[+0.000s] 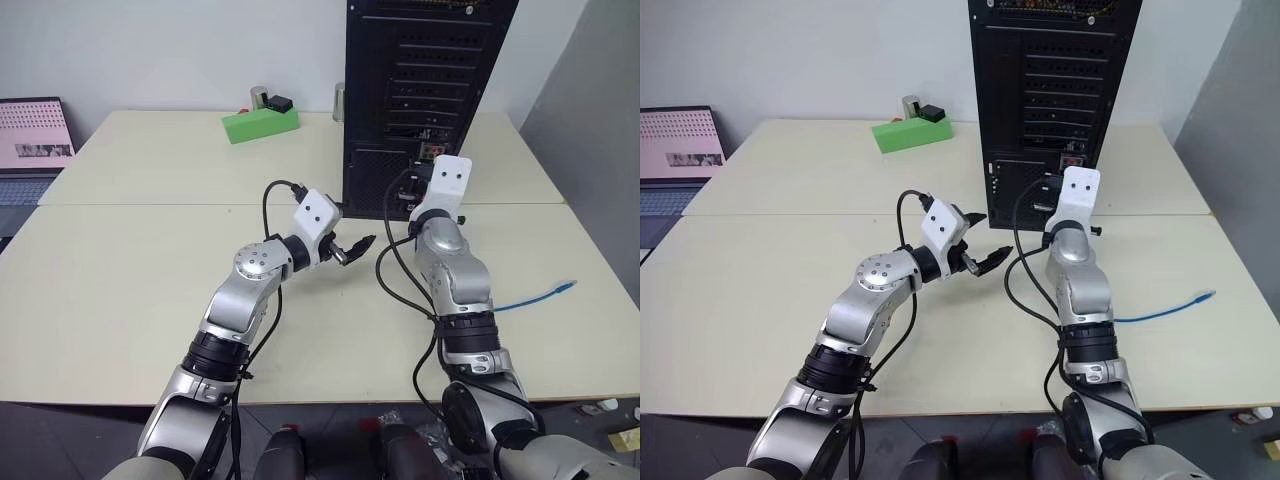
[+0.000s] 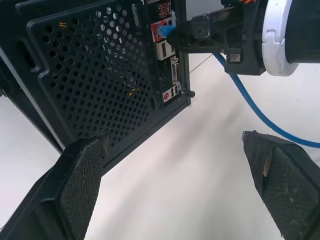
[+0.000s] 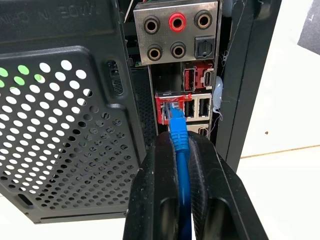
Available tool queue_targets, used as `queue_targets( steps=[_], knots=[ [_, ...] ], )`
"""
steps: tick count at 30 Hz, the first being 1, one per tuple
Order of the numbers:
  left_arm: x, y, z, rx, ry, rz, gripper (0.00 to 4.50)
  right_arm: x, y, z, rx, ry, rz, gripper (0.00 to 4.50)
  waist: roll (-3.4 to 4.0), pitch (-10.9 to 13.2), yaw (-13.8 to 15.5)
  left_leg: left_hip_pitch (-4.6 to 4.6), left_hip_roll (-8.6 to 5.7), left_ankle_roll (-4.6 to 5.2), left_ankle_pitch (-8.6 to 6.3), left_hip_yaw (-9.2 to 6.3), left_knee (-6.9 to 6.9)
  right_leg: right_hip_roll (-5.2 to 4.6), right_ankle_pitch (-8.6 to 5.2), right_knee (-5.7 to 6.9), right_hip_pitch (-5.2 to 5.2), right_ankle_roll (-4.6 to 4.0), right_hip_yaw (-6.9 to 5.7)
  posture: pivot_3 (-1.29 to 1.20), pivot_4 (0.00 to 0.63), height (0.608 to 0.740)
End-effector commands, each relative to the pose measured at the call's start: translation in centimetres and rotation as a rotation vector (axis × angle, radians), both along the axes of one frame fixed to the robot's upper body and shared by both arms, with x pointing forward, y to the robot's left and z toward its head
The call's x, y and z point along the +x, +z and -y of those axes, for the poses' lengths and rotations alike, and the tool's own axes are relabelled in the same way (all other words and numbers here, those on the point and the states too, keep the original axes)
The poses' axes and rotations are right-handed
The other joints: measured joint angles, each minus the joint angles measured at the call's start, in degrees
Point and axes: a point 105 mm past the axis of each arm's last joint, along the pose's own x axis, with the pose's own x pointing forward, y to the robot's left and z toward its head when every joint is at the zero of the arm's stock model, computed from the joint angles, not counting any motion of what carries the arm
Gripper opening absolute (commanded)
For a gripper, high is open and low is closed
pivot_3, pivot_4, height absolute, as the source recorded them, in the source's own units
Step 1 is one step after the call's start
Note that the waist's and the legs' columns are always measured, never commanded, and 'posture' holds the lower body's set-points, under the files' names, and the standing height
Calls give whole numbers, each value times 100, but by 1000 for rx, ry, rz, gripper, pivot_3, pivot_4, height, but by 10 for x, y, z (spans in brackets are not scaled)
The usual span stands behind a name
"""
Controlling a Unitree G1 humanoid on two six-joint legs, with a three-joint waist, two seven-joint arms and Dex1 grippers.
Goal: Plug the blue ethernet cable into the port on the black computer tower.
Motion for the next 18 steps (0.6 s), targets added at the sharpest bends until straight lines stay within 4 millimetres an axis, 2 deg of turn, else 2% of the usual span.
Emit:
queue_targets(
  steps=[1,12,18],
  knots=[
    [-4,15,4,-22,-18,62,4500,1,33,-1,-4,5,100,9,0,0,-12,0,0,0,0,0,0,0,0,0,0,0,0,0,150,740],
    [-3,16,4,-28,-13,64,4500,5,33,5,2,0,91,8,0,0,-33,1,0,0,0,0,0,0,0,3,0,0,1,0,150,740],
    [-4,16,5,-28,-14,64,4500,14,47,19,5,-21,110,8,0,0,-35,3,-1,1,1,1,2,0,5,3,0,7,5,0,150,740]
  ],
)
